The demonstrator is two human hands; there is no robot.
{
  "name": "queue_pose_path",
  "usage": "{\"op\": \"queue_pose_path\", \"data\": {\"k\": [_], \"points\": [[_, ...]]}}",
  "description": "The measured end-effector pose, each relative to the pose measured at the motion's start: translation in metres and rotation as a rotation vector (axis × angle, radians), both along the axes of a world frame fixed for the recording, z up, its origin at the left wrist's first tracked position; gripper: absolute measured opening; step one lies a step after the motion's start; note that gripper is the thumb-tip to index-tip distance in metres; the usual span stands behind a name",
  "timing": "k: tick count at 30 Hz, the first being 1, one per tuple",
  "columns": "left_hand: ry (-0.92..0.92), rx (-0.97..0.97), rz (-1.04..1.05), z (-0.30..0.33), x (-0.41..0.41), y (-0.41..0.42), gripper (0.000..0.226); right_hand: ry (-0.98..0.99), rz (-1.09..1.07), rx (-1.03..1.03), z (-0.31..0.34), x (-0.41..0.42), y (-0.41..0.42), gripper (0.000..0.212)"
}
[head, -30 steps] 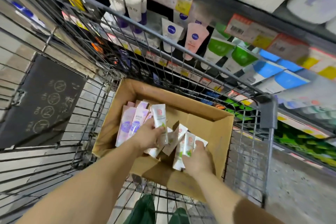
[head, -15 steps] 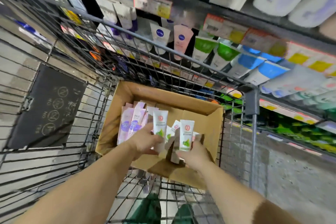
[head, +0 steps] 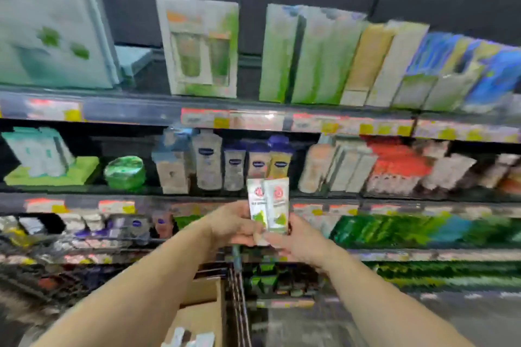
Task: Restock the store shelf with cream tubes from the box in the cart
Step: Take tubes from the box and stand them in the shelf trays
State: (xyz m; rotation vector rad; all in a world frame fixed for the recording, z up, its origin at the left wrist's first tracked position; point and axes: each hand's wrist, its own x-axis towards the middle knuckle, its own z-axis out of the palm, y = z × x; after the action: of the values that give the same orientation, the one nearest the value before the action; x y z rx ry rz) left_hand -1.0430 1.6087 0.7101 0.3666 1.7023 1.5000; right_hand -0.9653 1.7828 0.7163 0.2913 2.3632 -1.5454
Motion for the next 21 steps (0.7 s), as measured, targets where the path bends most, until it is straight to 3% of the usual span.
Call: {"op": "queue_pose_path", "data": {"k": [3,6,11,16,21], "points": [[0.113,0.029,-0.066,0.045,0.024,0.090,0.027,0.083,-0.068,-0.052,0.045,0.035,0.088,0.016],[0.182,0.064,-0.092,0.073,0.058,0.190,0.038,0.167,-0.177,-0.059,0.076,0.084,0.186,0.024],[0.245,0.150,-0.202,0.113,0.128,0.364,0.043,0.335,-0.437,-0.034,0.114,0.180,0.328,0.017],[0.224,0.245,-0.360,0.147,0.183,0.503,0.035,0.282,-0.586,-0.231,0.132,0.242,0.452,0.032],[0.258,0.266,-0.442,0.160,0.202,0.611,0.031,0.352,-0.742,-0.182,0.133,0.285,0.552,0.016]]}}
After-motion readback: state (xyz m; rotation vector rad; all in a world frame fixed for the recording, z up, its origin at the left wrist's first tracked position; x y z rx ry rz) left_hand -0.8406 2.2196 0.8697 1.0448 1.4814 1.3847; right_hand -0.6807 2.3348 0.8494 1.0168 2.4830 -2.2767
